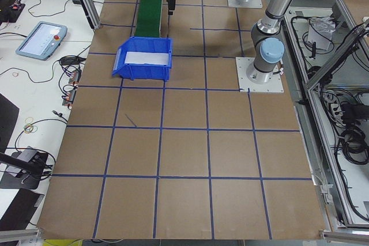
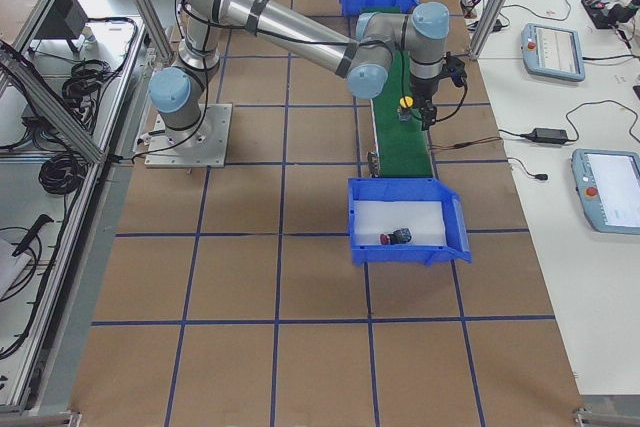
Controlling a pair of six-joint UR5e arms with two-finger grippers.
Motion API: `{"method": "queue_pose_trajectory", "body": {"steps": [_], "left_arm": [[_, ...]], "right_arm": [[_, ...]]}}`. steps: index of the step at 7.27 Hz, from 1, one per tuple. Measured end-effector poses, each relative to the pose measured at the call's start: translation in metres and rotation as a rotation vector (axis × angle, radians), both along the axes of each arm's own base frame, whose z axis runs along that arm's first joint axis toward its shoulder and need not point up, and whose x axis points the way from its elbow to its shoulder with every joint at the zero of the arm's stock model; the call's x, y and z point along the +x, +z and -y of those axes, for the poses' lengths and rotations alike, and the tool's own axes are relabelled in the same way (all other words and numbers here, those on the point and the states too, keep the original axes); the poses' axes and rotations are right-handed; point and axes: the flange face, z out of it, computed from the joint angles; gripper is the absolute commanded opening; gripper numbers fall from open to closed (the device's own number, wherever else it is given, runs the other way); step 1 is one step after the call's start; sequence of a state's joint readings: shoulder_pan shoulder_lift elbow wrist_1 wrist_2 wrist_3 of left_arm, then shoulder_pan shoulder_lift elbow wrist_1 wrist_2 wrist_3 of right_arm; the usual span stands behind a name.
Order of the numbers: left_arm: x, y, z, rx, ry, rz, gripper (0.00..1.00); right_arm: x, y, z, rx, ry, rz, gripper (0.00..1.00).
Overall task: Transport two buttons from left to right
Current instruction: 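Move the right gripper back over the yellow-capped button on the belt, then grasp the yellow-capped button with the right gripper and lift it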
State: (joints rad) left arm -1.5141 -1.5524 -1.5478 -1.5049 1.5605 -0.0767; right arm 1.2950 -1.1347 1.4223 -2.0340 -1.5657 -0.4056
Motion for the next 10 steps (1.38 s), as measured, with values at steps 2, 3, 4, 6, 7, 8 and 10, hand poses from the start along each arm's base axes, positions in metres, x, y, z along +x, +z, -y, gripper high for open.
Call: {"method": "queue_pose_trajectory", "body": {"steps": [2,3,4,6,7,8,10], "left_arm": [[0.000,0.001,0.000,-0.001,0.000,0.000,1.00],[0.000,0.001,0.000,-0.002,0.000,0.000,1.00],[0.000,0.001,0.000,-0.002,0.000,0.000,1.00],[0.000,0.001,0.000,-0.002,-0.001,0.000,1.00],[0.000,0.001,0.000,-0.002,-0.001,0.000,1.00],[0.000,0.001,0.000,-0.002,-0.001,0.000,1.00],[0.000,0.001,0.000,-0.001,0.000,0.001,1.00]], "right_arm": [[0.022,-0.010,0.004,0.009,-0.041,0.030,0.89],[0.026,-0.018,0.007,0.016,-0.045,0.052,0.89],[0.028,-0.025,0.009,0.025,-0.045,0.065,0.88],[0.029,-0.038,0.011,0.041,-0.045,0.075,0.86],[0.029,-0.044,0.012,0.052,-0.044,0.078,0.86],[0.029,-0.050,0.011,0.062,-0.045,0.080,0.82],[0.028,-0.055,0.011,0.070,-0.045,0.074,0.59]]}}
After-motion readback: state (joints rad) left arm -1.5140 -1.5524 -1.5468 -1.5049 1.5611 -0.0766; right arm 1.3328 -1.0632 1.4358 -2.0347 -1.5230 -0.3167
